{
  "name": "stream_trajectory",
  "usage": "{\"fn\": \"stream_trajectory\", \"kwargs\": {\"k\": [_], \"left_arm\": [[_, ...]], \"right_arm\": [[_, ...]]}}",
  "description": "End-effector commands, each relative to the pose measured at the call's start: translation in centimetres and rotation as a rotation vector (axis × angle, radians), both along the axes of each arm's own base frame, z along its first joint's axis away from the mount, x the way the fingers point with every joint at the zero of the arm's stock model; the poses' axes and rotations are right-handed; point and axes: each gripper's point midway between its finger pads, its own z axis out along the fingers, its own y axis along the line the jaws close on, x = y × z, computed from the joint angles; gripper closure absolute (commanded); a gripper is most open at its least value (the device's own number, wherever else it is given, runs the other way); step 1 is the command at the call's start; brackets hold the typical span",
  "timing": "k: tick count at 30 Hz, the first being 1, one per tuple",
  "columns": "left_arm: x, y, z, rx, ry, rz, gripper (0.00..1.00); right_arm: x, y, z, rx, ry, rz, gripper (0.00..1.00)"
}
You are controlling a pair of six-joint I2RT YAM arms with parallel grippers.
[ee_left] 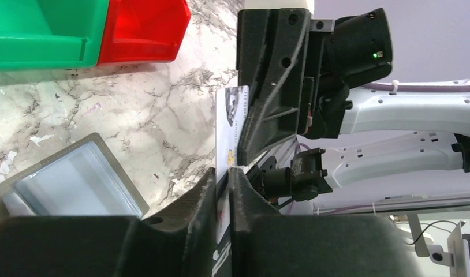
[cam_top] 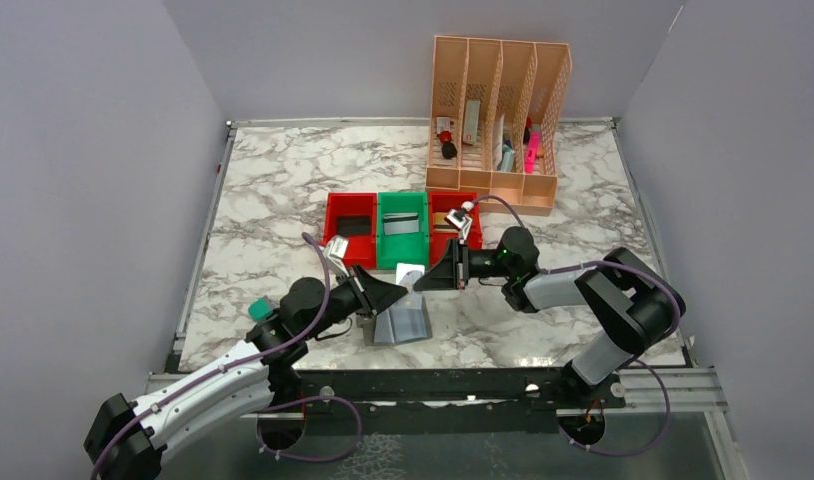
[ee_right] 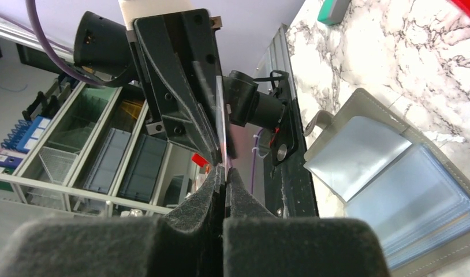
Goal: Take the credit cards out of the card holder
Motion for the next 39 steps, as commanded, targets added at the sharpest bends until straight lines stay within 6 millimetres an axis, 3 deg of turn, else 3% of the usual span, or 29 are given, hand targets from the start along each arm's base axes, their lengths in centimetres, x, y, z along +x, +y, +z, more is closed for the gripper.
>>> {"fn": "stream_trajectory", "kwargs": {"k": [1, 8, 12, 16, 20, 26, 32, 37, 39], "left_arm": [[0.3, 0.5, -0.3, 0.048, 0.005, 0.024, 0.76], [1.1, 3.0, -1.8, 0.243, 0.032, 0.12, 0.39], [1.5, 4.1, -2.6, 0.308, 0.053, 0.166, 0.27], [1.4, 4.3, -3.3, 0.341, 0.066, 0.167, 0.23], [1.4, 4.4, -4.3, 0.37, 0.089, 0.164, 0.22], [1.5, 5.7, -5.5, 0.44, 0.125, 0.212, 0.18], [1.5, 7.5, -5.8, 0.485, 0.134, 0.273, 0.16], [1.3, 8.8, -6.8, 0.527, 0.162, 0.311, 0.14], [1.2, 9.2, -7.2, 0.551, 0.172, 0.322, 0.13]], "right_arm": [[-0.2, 0.0, 0.4, 0.018, -0.033, -0.002, 0.99], [1.8, -0.2, -1.1, -0.115, -0.055, -0.139, 0.99], [3.3, -0.6, -2.2, -0.218, -0.066, -0.228, 0.99], [5.1, -1.6, -3.3, -0.357, -0.102, -0.326, 0.99], [8.3, -3.4, -3.6, -0.53, -0.195, -0.471, 0.99], [12.3, -5.4, -2.6, -0.735, -0.373, -0.637, 0.99], [14.7, -3.6, -0.2, -0.864, -0.574, -0.712, 0.99], [16.0, -0.7, -1.0, -1.023, -0.768, -0.715, 0.99], [17.1, 0.0, -2.4, -1.096, -0.824, -0.698, 0.99]]}}
